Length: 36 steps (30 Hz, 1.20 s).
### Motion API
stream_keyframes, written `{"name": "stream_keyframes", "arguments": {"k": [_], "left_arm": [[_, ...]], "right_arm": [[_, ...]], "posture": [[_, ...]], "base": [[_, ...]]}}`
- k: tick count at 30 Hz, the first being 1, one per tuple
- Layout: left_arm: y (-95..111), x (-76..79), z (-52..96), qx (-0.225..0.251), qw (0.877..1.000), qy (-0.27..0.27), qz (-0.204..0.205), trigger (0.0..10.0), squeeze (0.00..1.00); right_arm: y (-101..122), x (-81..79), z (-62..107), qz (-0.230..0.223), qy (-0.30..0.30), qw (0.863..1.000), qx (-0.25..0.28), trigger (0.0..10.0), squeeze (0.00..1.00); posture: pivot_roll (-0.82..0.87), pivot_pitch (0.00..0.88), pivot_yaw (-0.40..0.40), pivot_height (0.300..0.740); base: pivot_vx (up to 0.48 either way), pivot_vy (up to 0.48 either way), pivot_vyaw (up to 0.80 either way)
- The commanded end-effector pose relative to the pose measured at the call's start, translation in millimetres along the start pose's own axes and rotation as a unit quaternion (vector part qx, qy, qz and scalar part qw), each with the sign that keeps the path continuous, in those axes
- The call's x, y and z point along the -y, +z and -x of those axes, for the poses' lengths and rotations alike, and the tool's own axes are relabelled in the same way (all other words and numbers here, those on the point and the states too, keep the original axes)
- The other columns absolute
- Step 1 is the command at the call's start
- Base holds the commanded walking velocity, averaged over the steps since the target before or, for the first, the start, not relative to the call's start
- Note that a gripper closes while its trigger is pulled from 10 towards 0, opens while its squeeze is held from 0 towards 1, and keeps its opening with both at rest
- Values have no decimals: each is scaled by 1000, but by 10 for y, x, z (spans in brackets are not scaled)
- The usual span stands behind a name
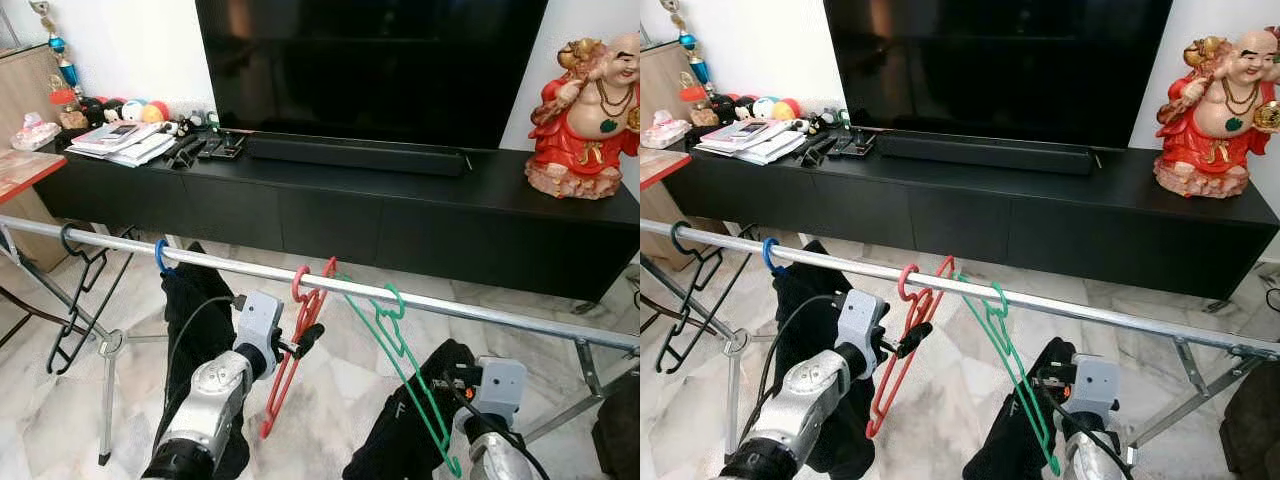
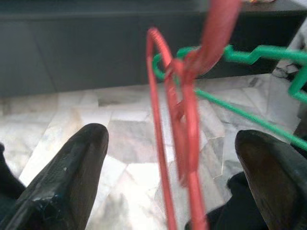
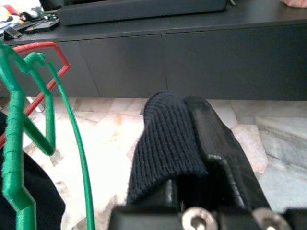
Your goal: Hang hanger
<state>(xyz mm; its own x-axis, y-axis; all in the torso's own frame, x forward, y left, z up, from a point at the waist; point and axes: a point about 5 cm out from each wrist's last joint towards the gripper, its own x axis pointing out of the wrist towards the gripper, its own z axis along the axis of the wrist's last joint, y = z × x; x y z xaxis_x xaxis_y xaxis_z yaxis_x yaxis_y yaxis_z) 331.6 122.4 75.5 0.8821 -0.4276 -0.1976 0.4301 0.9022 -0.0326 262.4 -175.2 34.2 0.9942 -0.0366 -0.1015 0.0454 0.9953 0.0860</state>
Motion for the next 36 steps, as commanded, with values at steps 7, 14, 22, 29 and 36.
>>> {"name": "stream_keyframes", "arguments": {"k": [7,14,22,29,36], "left_arm": [[-50,43,-112,-21,1000,5,-6,10000,0],[-23,57,-204,-36,999,26,-19,941,0],[23,68,-281,-44,997,58,-27,0,0],[-31,116,-278,-46,997,57,-21,0,0],[-95,61,-232,-53,996,62,-21,0,0]], "right_arm": [[71,-14,-26,1,1,1000,18,10000,0],[71,-16,-28,0,-1,1000,19,10000,0],[76,-12,-21,0,-3,1000,21,10000,0],[71,-2,-6,0,-4,1000,20,10000,0],[60,-11,8,0,-3,1000,19,10000,0]], "posture": [[24,31,20,740],[17,24,24,740],[4,17,29,740],[-1,14,30,740],[-3,5,35,740]], "base": [[0,0,0],[0,0,0],[0,0,0],[0,0,0],[0,0,0]]}}
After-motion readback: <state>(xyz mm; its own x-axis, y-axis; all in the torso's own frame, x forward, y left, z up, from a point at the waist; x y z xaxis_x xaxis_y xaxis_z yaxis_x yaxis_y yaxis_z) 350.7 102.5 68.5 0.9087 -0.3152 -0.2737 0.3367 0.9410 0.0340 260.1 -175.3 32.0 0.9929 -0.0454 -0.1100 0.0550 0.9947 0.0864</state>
